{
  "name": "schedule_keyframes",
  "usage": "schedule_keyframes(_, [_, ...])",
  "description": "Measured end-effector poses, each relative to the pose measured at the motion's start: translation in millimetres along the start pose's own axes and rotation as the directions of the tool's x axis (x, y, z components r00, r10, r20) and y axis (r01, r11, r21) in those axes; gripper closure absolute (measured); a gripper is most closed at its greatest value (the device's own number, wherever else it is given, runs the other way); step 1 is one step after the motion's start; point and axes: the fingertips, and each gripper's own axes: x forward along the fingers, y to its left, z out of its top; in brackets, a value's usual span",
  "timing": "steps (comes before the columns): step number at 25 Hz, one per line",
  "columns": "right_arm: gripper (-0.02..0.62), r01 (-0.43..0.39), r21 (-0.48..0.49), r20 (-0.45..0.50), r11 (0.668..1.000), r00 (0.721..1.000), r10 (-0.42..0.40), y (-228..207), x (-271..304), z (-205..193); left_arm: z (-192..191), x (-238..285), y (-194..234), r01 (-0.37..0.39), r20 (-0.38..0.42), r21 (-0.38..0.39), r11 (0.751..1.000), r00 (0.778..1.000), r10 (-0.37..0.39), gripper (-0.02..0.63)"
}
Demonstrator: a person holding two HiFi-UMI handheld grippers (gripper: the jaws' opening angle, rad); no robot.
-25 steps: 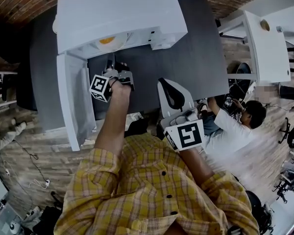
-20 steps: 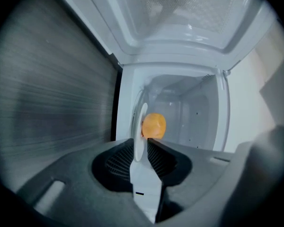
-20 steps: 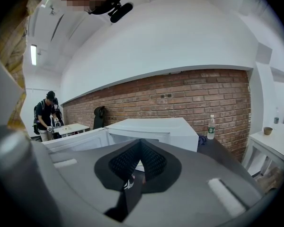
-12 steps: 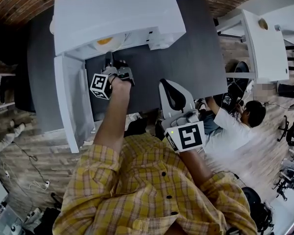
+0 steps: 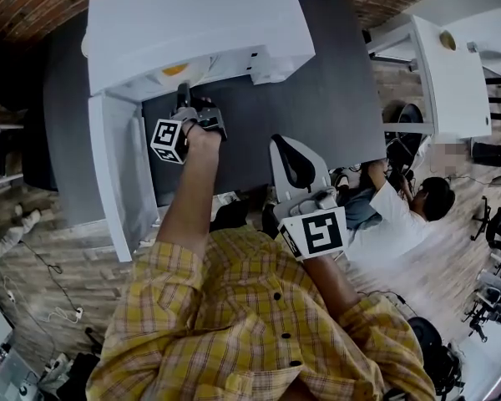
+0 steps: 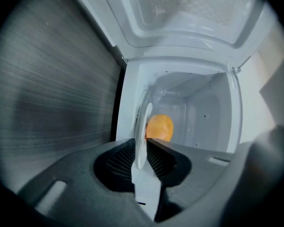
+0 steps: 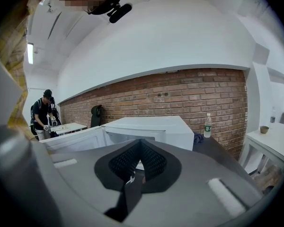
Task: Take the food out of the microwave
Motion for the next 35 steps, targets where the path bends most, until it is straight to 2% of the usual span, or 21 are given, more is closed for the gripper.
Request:
schedule_keyframes(8, [0.589, -0.002, -0.001, 0.002, 1.000, 1.000, 0.002, -2, 1, 1, -1, 7, 1, -0.002, 0.002, 0.010, 1.000, 1.000, 0.002, 0.534])
schedule_keyframes(12, [0.589, -0.003, -0.003, 0.000, 1.000, 1.000, 0.003, -3, 2, -1, -1, 8, 5, -0.017, 0.007, 0.017, 1.000, 1.000, 0.017, 0.568])
schedule_keyframes(17, [0.589, -0.008, 0.000, 0.001, 1.000, 1.000, 0.008, -3, 1, 1, -2, 4, -1, 0.000, -0.003, 0.056, 0.998, 1.000, 0.000, 0.597])
schedule_keyframes(35, [0.589, -0.051, 0.002, 0.015, 0.999, 0.999, 0.051, 0, -12, 4, -2, -21, -18, 0.029, -0.008, 0.085, 0.996, 1.000, -0.029, 0.598])
